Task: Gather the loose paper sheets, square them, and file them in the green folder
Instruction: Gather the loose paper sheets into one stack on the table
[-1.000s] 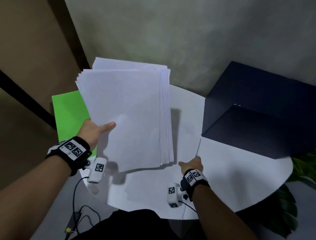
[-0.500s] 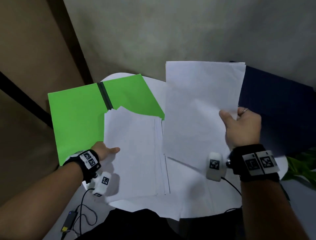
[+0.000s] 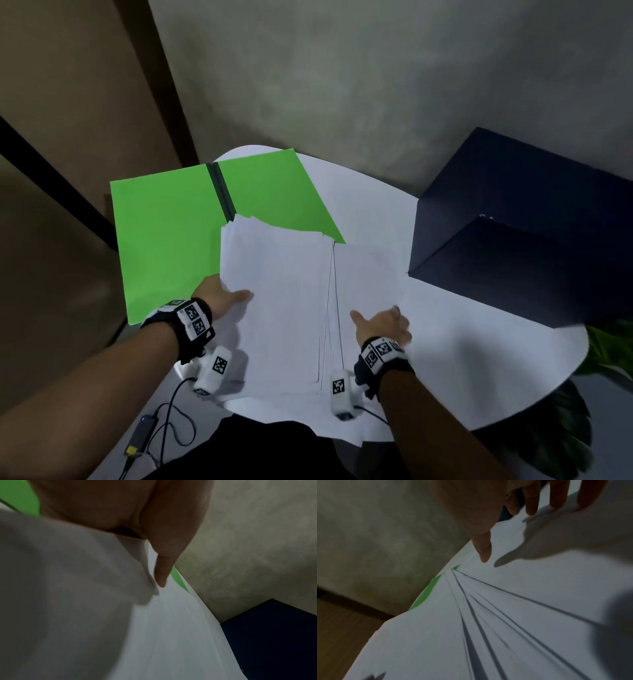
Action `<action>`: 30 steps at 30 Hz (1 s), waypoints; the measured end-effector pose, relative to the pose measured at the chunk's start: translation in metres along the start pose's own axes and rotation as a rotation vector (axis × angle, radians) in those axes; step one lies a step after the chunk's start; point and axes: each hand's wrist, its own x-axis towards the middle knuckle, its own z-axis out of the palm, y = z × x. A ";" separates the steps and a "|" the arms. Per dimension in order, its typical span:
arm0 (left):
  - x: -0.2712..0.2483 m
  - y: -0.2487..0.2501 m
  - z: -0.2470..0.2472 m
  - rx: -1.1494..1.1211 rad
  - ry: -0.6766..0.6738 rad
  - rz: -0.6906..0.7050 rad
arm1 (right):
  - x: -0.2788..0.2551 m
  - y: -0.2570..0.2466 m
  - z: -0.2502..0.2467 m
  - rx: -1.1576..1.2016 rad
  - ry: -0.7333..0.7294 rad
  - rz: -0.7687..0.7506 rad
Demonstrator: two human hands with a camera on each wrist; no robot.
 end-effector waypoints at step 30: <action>0.006 -0.011 -0.002 0.019 0.062 0.042 | 0.031 0.024 -0.030 0.232 0.016 -0.100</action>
